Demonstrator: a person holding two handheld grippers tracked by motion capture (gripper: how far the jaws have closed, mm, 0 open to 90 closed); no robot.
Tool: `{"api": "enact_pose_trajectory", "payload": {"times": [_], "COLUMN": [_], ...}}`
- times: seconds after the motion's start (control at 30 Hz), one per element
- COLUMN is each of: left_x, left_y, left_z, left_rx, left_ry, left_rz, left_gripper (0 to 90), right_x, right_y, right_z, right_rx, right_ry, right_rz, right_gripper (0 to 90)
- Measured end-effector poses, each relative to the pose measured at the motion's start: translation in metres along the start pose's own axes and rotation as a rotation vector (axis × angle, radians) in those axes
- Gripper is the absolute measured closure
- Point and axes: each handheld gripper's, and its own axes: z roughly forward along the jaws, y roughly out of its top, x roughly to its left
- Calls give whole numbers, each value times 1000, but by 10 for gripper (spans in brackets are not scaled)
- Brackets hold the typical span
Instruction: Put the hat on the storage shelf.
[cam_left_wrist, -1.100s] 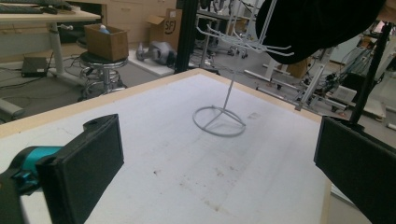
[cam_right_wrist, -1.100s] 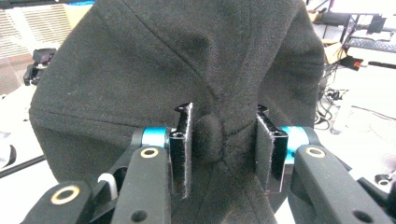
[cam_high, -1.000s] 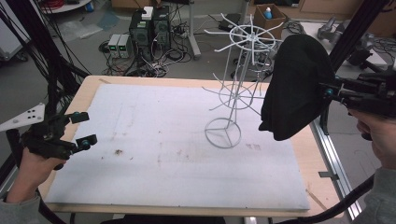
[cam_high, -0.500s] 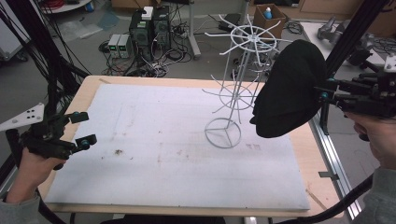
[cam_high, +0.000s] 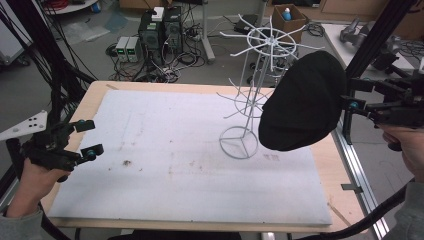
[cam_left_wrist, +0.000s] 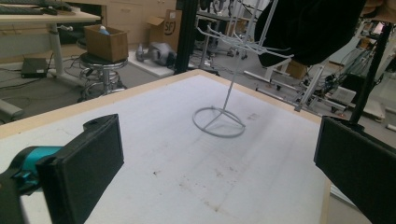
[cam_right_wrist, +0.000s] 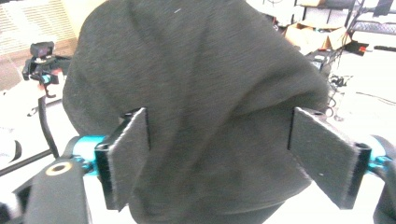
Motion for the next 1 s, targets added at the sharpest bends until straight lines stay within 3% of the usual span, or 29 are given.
{"api": "enact_pose_trajectory", "payload": {"times": [0.1, 0.37, 0.7, 0.87, 1.0], "left_x": [0, 0, -1, -2, -3], "left_y": [0, 0, 0, 0, 1], "left_z": [0, 0, 1, 1, 3], "left_rx": [1, 0, 0, 1, 1], "left_ry": [-1, -2, -2, -5, -9], "left_rz": [0, 0, 2, 6, 8], "left_gripper": [17, 17, 17, 17, 17], "right_x": [1, 4, 9, 18, 28], "right_y": [1, 2, -1, -10, -27], "right_z": [0, -1, -7, -12, -15], "right_rx": [2, -5, -13, -41, -97], "right_ry": [-4, 1, -48, -99, -105], "right_rz": [1, -8, -26, -36, -39], "right_gripper": [119, 93, 92, 92, 93]}}
